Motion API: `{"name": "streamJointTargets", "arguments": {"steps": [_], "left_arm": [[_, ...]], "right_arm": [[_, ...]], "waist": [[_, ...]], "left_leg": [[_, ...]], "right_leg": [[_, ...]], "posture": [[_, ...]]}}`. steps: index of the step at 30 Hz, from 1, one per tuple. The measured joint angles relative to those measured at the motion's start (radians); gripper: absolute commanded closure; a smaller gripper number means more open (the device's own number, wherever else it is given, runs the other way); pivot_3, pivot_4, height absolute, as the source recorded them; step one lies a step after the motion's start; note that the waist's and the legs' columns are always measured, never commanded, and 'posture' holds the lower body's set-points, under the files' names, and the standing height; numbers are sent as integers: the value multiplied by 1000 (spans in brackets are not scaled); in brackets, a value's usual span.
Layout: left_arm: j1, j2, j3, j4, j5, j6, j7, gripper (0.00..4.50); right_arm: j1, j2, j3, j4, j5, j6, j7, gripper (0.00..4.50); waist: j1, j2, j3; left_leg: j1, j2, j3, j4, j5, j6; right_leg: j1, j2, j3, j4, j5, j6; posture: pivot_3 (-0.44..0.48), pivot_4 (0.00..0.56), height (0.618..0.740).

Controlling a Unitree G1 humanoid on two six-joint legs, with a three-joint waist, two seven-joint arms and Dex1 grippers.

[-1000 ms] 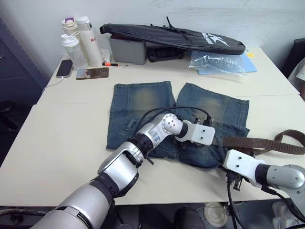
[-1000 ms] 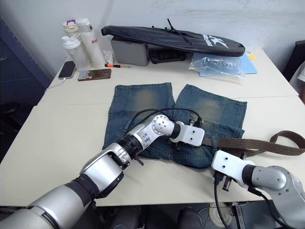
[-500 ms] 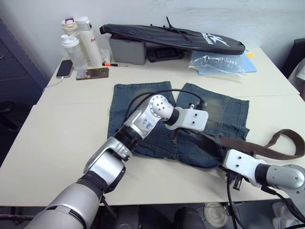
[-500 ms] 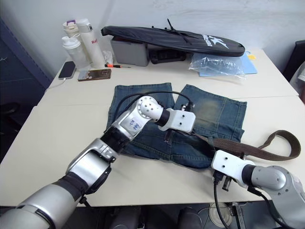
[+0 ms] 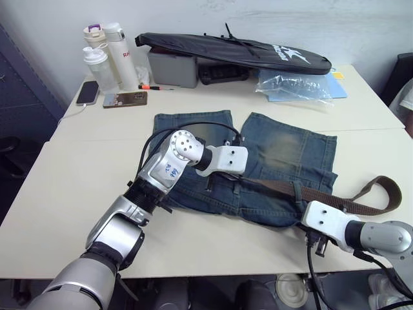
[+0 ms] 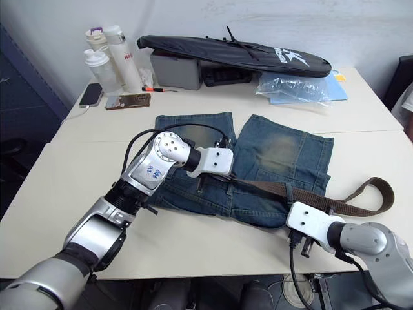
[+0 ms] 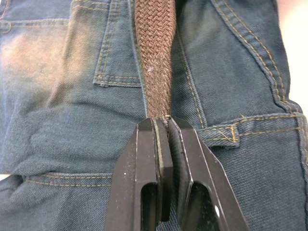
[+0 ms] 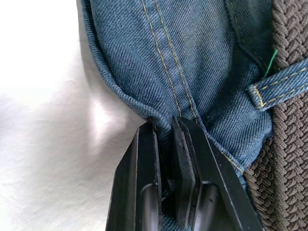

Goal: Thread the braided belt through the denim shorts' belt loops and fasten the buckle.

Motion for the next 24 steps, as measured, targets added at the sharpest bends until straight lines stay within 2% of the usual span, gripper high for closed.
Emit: {"name": "streamJointTargets", "arguments": {"steps": [4, 7, 9, 14, 24], "left_arm": [[-11, -6, 22, -56, -97, 117, -52, 1266], [-56, 55, 82, -72, -174, 212, -93, 64], [-82, 123, 135, -99, -221, 265, -128, 64], [-55, 216, 172, -167, -298, 337, -181, 64], [15, 218, 147, -273, -399, 393, -206, 64]], "right_arm": [[-8, 0, 2, 1, 2, 2, 8, 4500], [-2, -1, -15, 1, 13, 9, 26, 4500], [16, -10, -46, 7, 19, 4, 50, 4500], [51, -57, -153, 113, 6, -72, 103, 4500], [91, -103, -246, 355, -42, -333, 194, 4500]], "waist": [[-2, 1, -1], [-1, 1, 0], [1, 1, -1], [5, 1, 0], [7, 2, 0]], "left_leg": [[0, 0, 1, 0, 0, 0], [0, 0, 0, -1, 1, -1], [0, -1, 0, -2, 1, -1], [0, -2, 0, -2, 1, 1], [0, -2, 0, -1, 1, 1]], "right_leg": [[0, 0, 0, 1, 0, 0], [-1, 1, 0, 0, 0, 0], [-1, 0, 0, 0, 0, 0], [1, -1, 0, 1, 0, 1], [1, -1, 0, 1, 1, 1]], "posture": [[0, 150, 645], [0, 150, 645], [0, 150, 645], [0, 150, 645], [0, 150, 645]]}}
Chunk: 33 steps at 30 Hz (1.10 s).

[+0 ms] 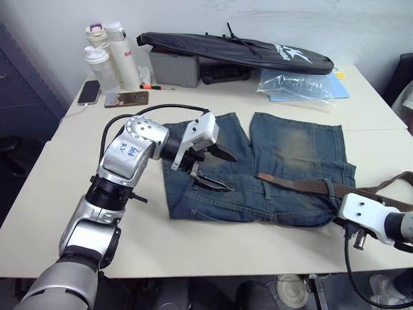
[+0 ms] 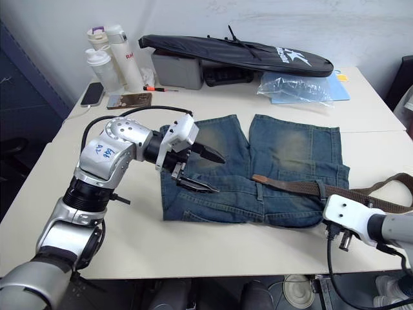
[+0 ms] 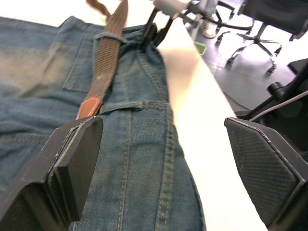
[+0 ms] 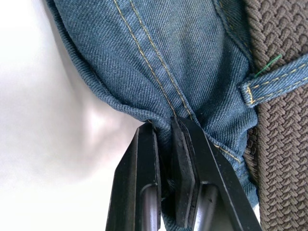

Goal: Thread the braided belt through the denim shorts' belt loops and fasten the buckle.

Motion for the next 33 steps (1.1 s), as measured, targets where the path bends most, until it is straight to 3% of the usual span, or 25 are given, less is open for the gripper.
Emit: {"name": "streamJointTargets", "arguments": {"steps": [3, 8, 12, 17, 20, 22, 23, 27, 30, 33], "left_arm": [[3, -13, -27, 6, -1, -13, -1, 64], [2, -40, -56, 32, -1, -52, -3, 0], [2, -47, -74, 54, -1, -76, -16, 0], [0, -56, -74, 90, -1, -99, -13, 0], [1, -78, -74, 93, -1, -107, 1, 0], [1, -78, -73, 100, -1, -110, 5, 0], [1, -80, -71, 122, 2, -121, 19, 0], [-3, -88, -16, 167, 5, -109, 118, 0], [9, -61, 6, 140, 5, -74, 163, 0], [53, -16, 20, 73, 3, -21, 195, 0]], "right_arm": [[15, -31, -49, 73, -25, -97, 31, 4500], [17, -98, -82, 201, -76, -269, 80, 2150], [15, -99, -218, 168, -49, -258, 160, 167], [-21, -29, -441, -97, 113, 120, 221, 72], [-80, 61, -464, -291, 288, 424, 139, 72], [-96, 85, -461, -337, 329, 514, 105, 72], [-127, 129, -458, -410, 365, 651, 29, 72], [-367, 418, -457, -560, 547, 1074, -216, 72], [-569, 789, -510, -591, 646, 1329, -375, 72], [-592, 1121, -587, -588, 776, 1389, -579, 72]], "waist": [[-1, 0, 0], [-7, 0, 0], [-9, 1, 1], [-8, 0, 1], [-6, 0, 1], [-4, 1, 1], [-3, 1, 0], [-8, 1, 1], [-22, 2, -1], [-27, 10, -5]], "left_leg": [[0, 0, 1, 0, 0, 0], [1, 0, 2, 0, 0, 0], [1, 1, 2, 0, 0, 0], [0, 2, -2, 0, 0, 0], [0, 2, -9, 1, 0, 0], [0, 2, -10, 1, 0, 0], [0, 1, -11, 1, 0, 0], [0, 1, -11, -1, 1, 0], [0, 2, -15, -3, 2, -3], [-1, 2, -16, -5, 2, -3]], "right_leg": [[0, 0, 0, 0, 0, 0], [-1, 0, 1, -1, 0, 0], [-2, 0, 1, -1, 0, 0], [0, 1, 0, -2, 0, -1], [1, 1, 0, -3, 0, -1], [1, 1, 0, -3, 0, -1], [1, 0, 0, -3, 0, -1], [1, 1, 0, -4, 0, -1], [0, 4, 0, 1, -1, -3], [-3, 4, 1, 8, -2, -6]], "posture": [[0, 150, 645], [0, 150, 645], [0, 150, 645], [0, 150, 645], [0, 150, 645], [0, 150, 645], [0, 150, 645], [0, 150, 645], [0, 150, 645], [0, 150, 645]]}}
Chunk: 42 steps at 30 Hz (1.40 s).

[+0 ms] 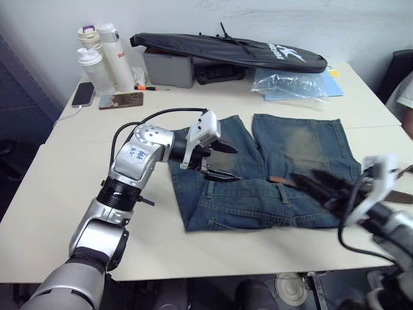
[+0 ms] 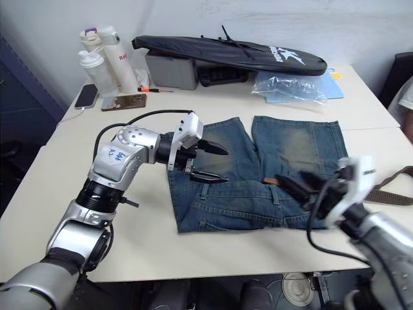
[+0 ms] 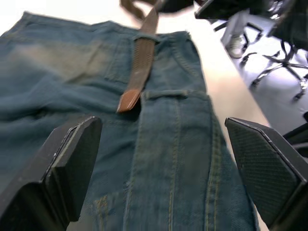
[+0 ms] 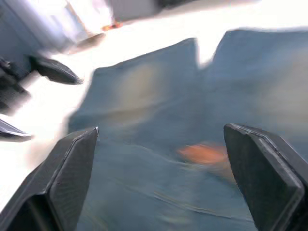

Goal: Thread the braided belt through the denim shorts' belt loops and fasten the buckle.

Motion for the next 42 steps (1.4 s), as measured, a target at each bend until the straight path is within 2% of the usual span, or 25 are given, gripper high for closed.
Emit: {"name": "streamJointTargets", "arguments": {"steps": [3, 7, 9, 11, 13, 15, 20, 31, 42], "left_arm": [[36, 30, 7, -60, -1, 49, 36, 0], [78, 55, 26, -149, -8, 106, 83, 0], [95, 61, 31, -188, -15, 131, 105, 0], [109, 68, 34, -217, -20, 153, 124, 0], [113, 73, 34, -235, -21, 171, 145, 0], [126, 89, 38, -255, -25, 183, 161, 0], [128, 88, 42, -271, -44, 191, 188, 0], [114, 86, 43, -271, -63, 190, 212, 0], [110, 89, 30, -272, -63, 184, 218, 0]], "right_arm": [[-20, 154, -78, 33, 135, 1, -201, 72], [-94, 173, -167, 140, 339, -15, -482, 72], [-48, 164, -114, 220, 521, -101, -666, 72], [72, 129, 15, 282, 746, -254, -876, 72], [170, 38, 130, 314, 922, -404, -1040, 72], [242, -44, 224, 310, 1053, -548, -1134, 72], [332, -161, 352, 291, 1114, -736, -1141, 72], [350, -350, 420, 405, 1115, -870, -1011, 72], [298, -361, 496, 500, 1017, -934, -888, 72]], "waist": [[-3, 1, 0], [-9, 1, -1], [-8, 1, -1], [-8, 0, -1], [-11, 1, -1], [-19, -2, -1], [-28, -4, 0], [-21, -7, 1], [-6, -8, 2]], "left_leg": [[0, -2, 1, 0, 0, 1], [0, -2, 4, 3, -2, 4], [-1, -1, 3, 2, -2, 4], [-3, -2, 4, 3, -3, 2], [-8, -2, 7, 4, -3, 2], [-6, -2, 7, 4, -3, 2], [-5, -1, 8, 4, -3, 1], [-5, 1, 7, 4, -3, 1], [-4, 2, 8, 4, -3, 1]], "right_leg": [[-1, -1, 2, 1, 0, 0], [-1, -4, 5, 2, 0, 0], [-3, -5, 5, 5, 0, -1], [-10, -6, 7, 14, -3, -5], [-16, -7, 9, 15, -3, -5], [-14, -7, 8, 15, -3, -5], [-14, -3, 8, 13, -4, -4], [-13, 1, 9, 11, -4, -4], [-13, 2, 10, 9, -4, -4]], "posture": [[0, 150, 645], [0, 150, 645], [0, 150, 645], [0, 150, 645], [0, 150, 645], [0, 150, 645], [0, 150, 645], [0, 150, 645], [0, 150, 645]]}}
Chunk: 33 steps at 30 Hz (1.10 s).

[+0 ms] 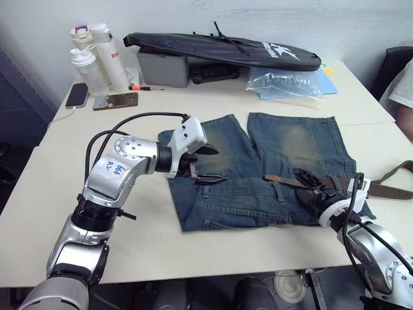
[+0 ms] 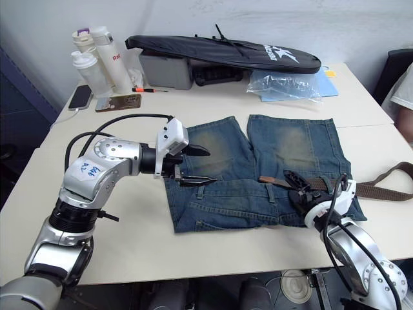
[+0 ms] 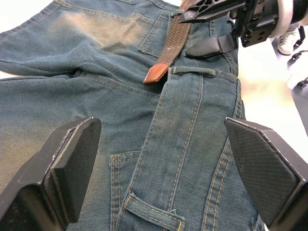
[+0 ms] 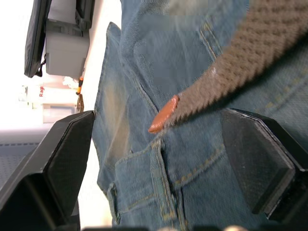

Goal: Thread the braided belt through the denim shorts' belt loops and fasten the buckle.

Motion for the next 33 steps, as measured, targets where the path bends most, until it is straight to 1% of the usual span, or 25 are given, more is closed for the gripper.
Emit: {"name": "streamJointTargets", "arguments": {"steps": [5, 10, 21, 26, 27, 29, 30, 31, 33], "left_arm": [[0, 4, -1, -7, 0, 0, 3, 0], [0, 5, -1, -13, 0, 0, 16, 0], [0, 15, -1, -16, 1, -7, 34, 0], [0, 17, -2, -29, 1, -8, 34, 0], [0, 20, -2, -29, 2, -11, 34, 0], [0, 23, -2, -29, 3, -18, 34, 0], [0, 24, -2, -29, 3, -19, 34, 0], [0, 25, -3, -29, 3, -21, 34, 0], [0, 25, -4, -29, 3, -26, 34, 0]], "right_arm": [[-36, 21, 13, 49, -54, -39, 19, 72], [-81, 55, 25, 108, -120, -67, 27, 72], [-174, 171, 8, 192, -224, -148, 0, 72], [-198, 229, -11, 208, -276, -197, -29, 72], [-201, 244, -15, 208, -290, -209, -37, 592], [-201, 281, -21, 215, -320, -237, -60, 1144], [-201, 293, -23, 216, -329, -244, -64, 1760], [-201, 306, -26, 216, -339, -253, -70, 2166], [-200, 330, -31, 217, -350, -263, -94, 3142]], "waist": [[1, -1, 0], [0, -6, -4], [0, -12, -15], [2, -17, -22], [3, -18, -23], [4, -19, -24], [4, -18, -24], [3, -18, -24], [1, -18, -24]], "left_leg": [[0, 0, 0, 0, 0, 0], [4, 1, 0, 0, 0, 0], [5, 1, -2, 0, -1, -1], [7, 2, -5, 1, -1, -2], [9, 3, -6, 1, -2, -2], [14, 4, -7, 1, -5, -2], [15, 5, -6, 1, -7, 0], [15, 5, -6, 1, -7, 0], [14, 6, -5, 1, -7, -1]], "right_leg": [[1, 0, 0, 0, 0, 0], [4, 0, 0, -1, 0, 0], [6, 1, -1, -1, 0, -1], [9, 0, -1, -2, -1, -2], [12, 0, -2, -3, -2, -3], [15, 0, -2, -5, -3, -6], [16, 0, -1, -5, -3, -7], [17, 0, -1, -5, -4, -7], [16, 1, -1, -4, -4, -7]], "posture": [[0, 150, 645], [0, 150, 645], [0, 150, 645], [0, 150, 645], [0, 150, 645], [0, 150, 645], [0, 150, 645], [0, 150, 645], [0, 150, 645]]}}
